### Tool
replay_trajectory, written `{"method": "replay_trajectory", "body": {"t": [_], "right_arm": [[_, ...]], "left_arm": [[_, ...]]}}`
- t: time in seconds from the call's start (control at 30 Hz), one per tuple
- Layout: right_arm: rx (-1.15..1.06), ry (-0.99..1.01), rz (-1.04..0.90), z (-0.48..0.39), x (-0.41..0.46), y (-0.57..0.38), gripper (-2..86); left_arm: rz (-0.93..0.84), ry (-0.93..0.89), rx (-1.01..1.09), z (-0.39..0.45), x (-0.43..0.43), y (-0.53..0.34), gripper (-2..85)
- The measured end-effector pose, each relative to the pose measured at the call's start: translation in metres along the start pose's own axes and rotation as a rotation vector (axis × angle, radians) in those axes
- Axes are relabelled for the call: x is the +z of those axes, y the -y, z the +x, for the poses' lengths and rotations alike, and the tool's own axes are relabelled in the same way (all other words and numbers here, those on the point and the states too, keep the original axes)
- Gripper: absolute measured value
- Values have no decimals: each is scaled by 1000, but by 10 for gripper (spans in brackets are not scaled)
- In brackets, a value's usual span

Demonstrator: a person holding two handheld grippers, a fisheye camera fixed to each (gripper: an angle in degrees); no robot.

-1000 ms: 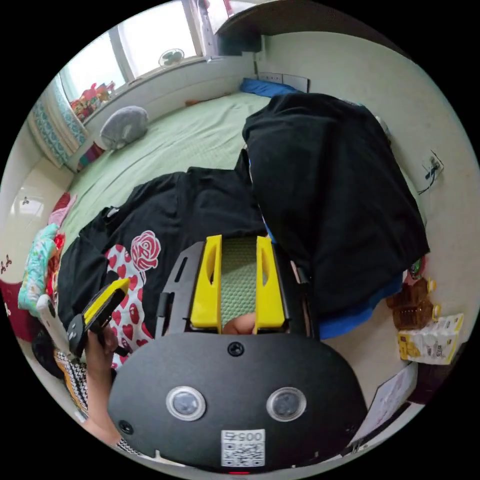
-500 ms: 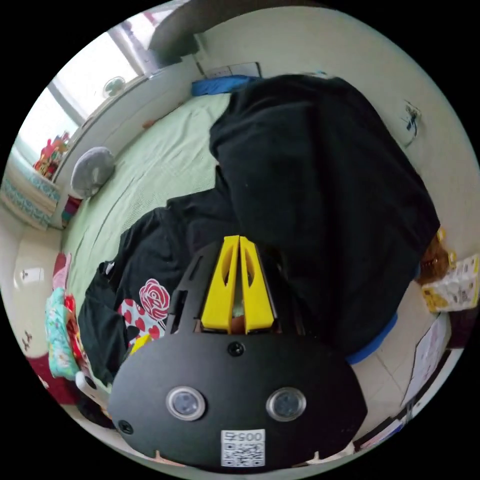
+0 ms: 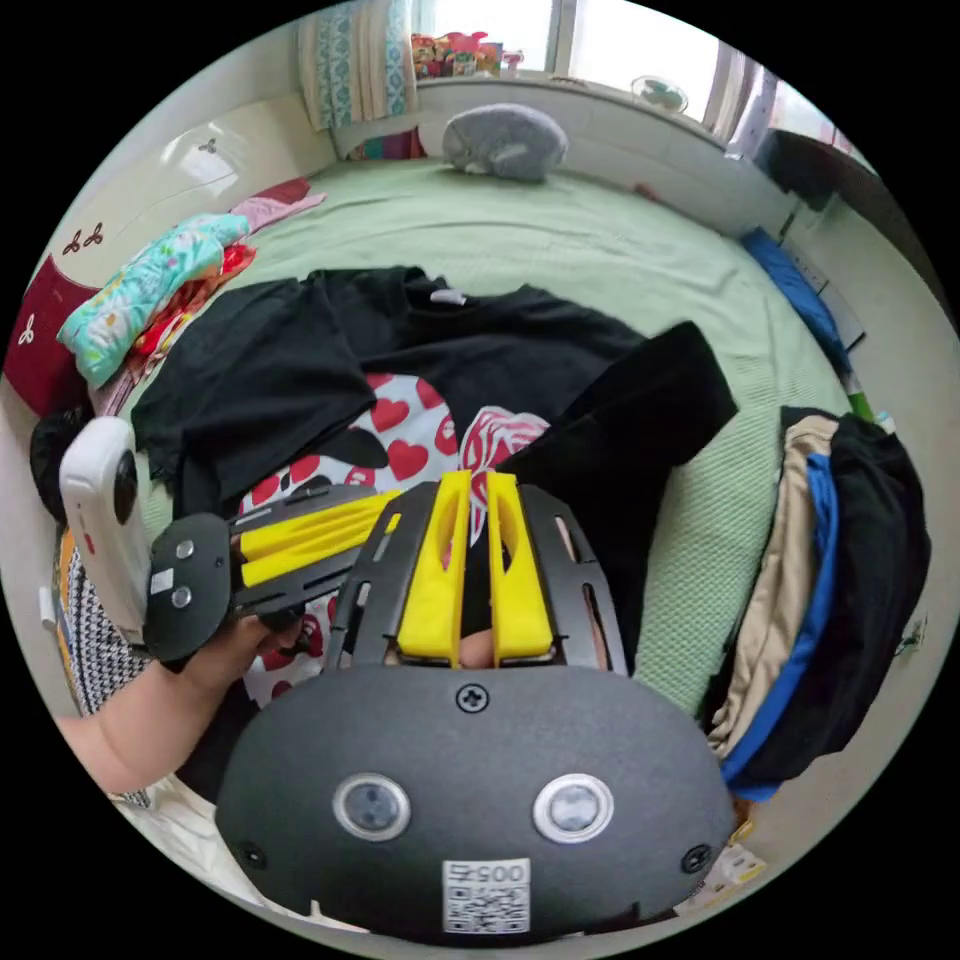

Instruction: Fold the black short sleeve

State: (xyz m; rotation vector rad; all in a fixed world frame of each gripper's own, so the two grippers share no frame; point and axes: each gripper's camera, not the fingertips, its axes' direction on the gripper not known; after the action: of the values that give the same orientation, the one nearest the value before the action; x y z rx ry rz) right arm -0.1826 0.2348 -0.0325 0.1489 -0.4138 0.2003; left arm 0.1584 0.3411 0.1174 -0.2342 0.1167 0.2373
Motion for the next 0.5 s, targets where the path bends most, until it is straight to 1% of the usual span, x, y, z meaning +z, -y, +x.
{"method": "replay_trajectory", "body": {"t": [0.1,0.23,0.33,0.4,0.47,0.5], "right_arm": [[-13,6,-47,2,2,-10,67],[7,-21,41,19,-30,-13,83],[46,-46,98,33,-49,4,84],[48,-75,120,36,-53,20,85],[27,-99,138,31,-53,44,87],[18,-106,141,28,-52,50,88]], "left_arm": [[6,-11,-3,-5,1,2,-5],[1,-30,3,-6,7,8,-2],[34,5,-23,-7,7,11,4],[63,16,-29,-6,7,13,15],[56,6,-17,-3,12,23,61],[56,7,-15,-2,14,27,69]]}}
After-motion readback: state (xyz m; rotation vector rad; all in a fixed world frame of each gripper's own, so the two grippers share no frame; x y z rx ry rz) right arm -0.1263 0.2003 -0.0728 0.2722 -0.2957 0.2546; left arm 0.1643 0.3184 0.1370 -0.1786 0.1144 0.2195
